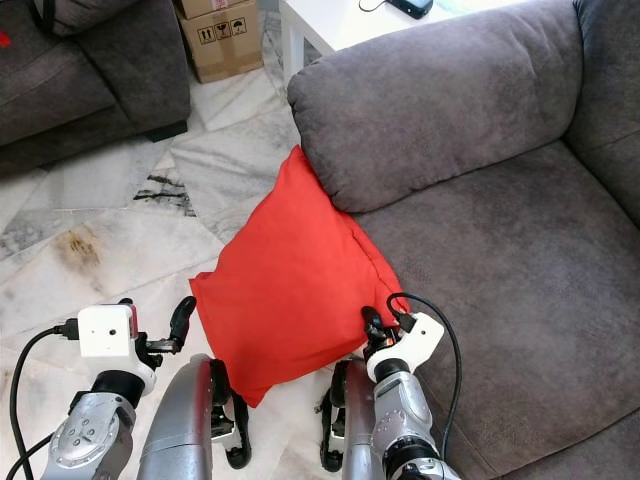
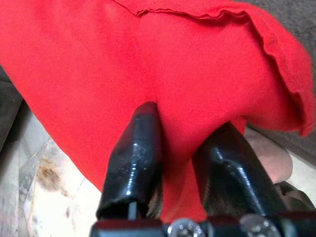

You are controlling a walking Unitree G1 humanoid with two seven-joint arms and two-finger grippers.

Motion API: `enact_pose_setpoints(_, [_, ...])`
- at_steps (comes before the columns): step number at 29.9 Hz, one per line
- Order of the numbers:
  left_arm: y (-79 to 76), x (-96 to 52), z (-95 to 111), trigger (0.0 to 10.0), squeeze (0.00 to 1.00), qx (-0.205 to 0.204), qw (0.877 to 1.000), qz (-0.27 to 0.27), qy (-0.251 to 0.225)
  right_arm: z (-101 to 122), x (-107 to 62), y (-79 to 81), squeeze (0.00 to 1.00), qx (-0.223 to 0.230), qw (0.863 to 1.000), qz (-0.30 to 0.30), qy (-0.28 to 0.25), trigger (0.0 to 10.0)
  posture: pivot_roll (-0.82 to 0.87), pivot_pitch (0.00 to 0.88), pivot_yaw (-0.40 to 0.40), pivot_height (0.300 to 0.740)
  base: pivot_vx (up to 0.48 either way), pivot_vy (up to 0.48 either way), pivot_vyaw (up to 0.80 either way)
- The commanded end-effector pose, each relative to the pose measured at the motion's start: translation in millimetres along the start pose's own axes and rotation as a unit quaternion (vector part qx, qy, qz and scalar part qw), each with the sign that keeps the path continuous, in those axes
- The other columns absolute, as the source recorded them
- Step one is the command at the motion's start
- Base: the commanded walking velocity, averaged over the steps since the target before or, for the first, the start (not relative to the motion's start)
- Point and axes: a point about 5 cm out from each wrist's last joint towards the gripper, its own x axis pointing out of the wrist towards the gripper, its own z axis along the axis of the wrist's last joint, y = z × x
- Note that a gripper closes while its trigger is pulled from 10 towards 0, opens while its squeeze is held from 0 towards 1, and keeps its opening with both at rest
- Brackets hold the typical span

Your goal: Move the pillow to the sofa from floor

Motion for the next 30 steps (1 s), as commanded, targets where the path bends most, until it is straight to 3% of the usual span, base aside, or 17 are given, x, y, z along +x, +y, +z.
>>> enact_pose_setpoints(1, [3.7,-3.1,-10,10.0,0.00,0.003,1.000,0.011,0.018,-10,-7.0,-7.9,0.00,0.005,1.000,-0.015,0.020,0.0,0.09,0.383,-0.082,0.636,0.000,0.000,0.00])
enact_pose_setpoints(17, [6.3,22.9,-17,10.0,0.00,0.006,1.000,0.011,0.004,-6,-1.0,-0.3,0.00,0.004,1.000,0.005,0.024,0.0,0.07,0.259,-0.079,0.636,0.000,0.000,0.00])
enact_pose_setpoints(21, [7.0,30.5,-18,10.0,0.00,0.008,1.000,0.008,0.000,-4,0.0,2.8,0.00,-0.023,0.999,0.017,0.022,0.0,0.07,0.226,-0.071,0.636,0.000,0.000,0.00])
enact_pose_setpoints(22, [7.9,33.1,-18,10.0,0.00,0.009,1.000,0.007,-0.001,-3,0.2,4.3,0.00,-0.042,0.999,0.025,0.022,8.8,0.07,0.214,-0.068,0.636,0.000,0.000,0.00])
enact_pose_setpoints(23, [7.9,33.1,-18,10.0,0.00,0.009,1.000,0.007,-0.001,-3,0.2,4.3,0.00,-0.042,0.999,0.025,0.022,8.8,0.07,0.214,-0.068,0.636,0.000,0.000,0.00])
enact_pose_setpoints(24, [8.8,35.5,-18,10.0,0.00,0.010,1.000,0.006,-0.003,-2,0.6,4.6,0.00,-0.051,0.998,0.027,0.021,10.0,0.07,0.198,-0.064,0.636,0.000,0.000,0.00])
enact_pose_setpoints(30, [12.2,45.8,-18,10.0,0.00,0.014,1.000,0.003,-0.012,10,2.6,4.4,0.00,-0.107,0.993,0.043,0.003,10.0,0.05,0.163,-0.050,0.636,0.000,0.000,0.00])
